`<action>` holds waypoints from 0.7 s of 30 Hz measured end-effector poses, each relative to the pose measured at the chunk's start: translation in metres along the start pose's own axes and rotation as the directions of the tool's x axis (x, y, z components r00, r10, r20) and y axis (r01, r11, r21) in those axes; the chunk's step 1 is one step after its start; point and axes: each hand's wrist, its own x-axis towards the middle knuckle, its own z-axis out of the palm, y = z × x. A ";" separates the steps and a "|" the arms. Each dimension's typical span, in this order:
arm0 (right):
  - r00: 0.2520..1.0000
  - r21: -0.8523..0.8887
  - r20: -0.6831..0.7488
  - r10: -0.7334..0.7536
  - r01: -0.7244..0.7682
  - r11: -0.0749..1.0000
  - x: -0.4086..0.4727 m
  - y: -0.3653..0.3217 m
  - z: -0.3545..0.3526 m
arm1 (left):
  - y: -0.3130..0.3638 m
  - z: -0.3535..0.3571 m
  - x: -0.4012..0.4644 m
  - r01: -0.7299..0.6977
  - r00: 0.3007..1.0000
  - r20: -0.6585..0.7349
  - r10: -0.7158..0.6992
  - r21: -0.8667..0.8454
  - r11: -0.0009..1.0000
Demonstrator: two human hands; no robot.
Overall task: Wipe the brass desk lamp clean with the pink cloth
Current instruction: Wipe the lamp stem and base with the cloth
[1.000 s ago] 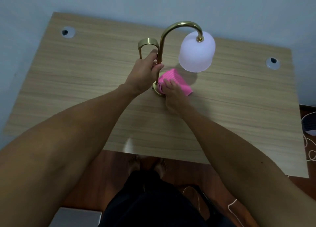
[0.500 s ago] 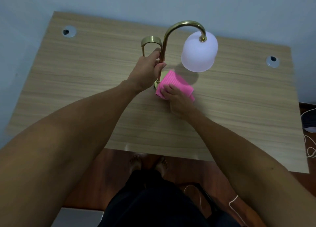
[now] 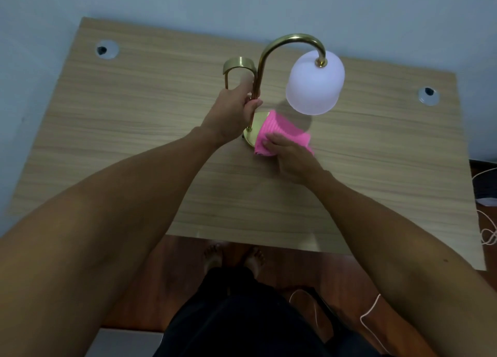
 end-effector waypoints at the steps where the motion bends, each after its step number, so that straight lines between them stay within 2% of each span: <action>1: 0.999 0.022 0.003 0.045 -0.045 0.999 0.005 0.003 -0.004 | 0.000 0.000 0.000 -0.004 1.000 -0.004 0.004 0.003 1.000; 3: 0.993 0.071 0.017 0.116 -0.117 0.991 0.028 0.005 -0.013 | -0.002 0.002 0.001 -0.021 1.000 -0.008 0.021 0.011 1.000; 6: 0.976 0.104 0.109 0.190 -0.202 0.974 0.065 -0.010 -0.024 | -0.004 0.003 0.002 -0.050 0.999 -0.011 0.050 0.018 0.999; 9: 0.981 0.154 0.150 0.120 -0.143 0.978 0.087 -0.017 -0.027 | -0.006 0.004 0.004 -0.046 0.999 -0.007 0.046 0.021 0.999; 12: 0.985 0.132 0.168 0.048 -0.071 0.989 0.084 -0.008 -0.033 | -0.006 0.005 0.005 -0.056 0.998 -0.007 0.056 0.039 0.998; 14: 0.992 0.089 0.118 0.042 -0.053 0.995 0.072 -0.002 -0.034 | -0.005 0.005 0.005 -0.064 0.998 -0.014 0.065 0.041 0.997; 16: 0.994 0.044 0.057 0.096 -0.099 0.994 0.053 -0.008 -0.029 | -0.005 0.005 0.004 -0.075 0.997 -0.023 0.076 0.042 0.996; 19: 0.987 -0.059 -0.102 0.126 -0.133 0.989 0.022 -0.026 -0.002 | -0.005 0.005 0.002 -0.086 0.996 -0.035 0.087 0.043 0.995; 21: 0.980 -0.021 -0.129 0.148 -0.152 0.988 0.011 -0.041 0.021 | -0.004 0.005 0.001 -0.087 0.995 -0.038 0.088 0.038 0.995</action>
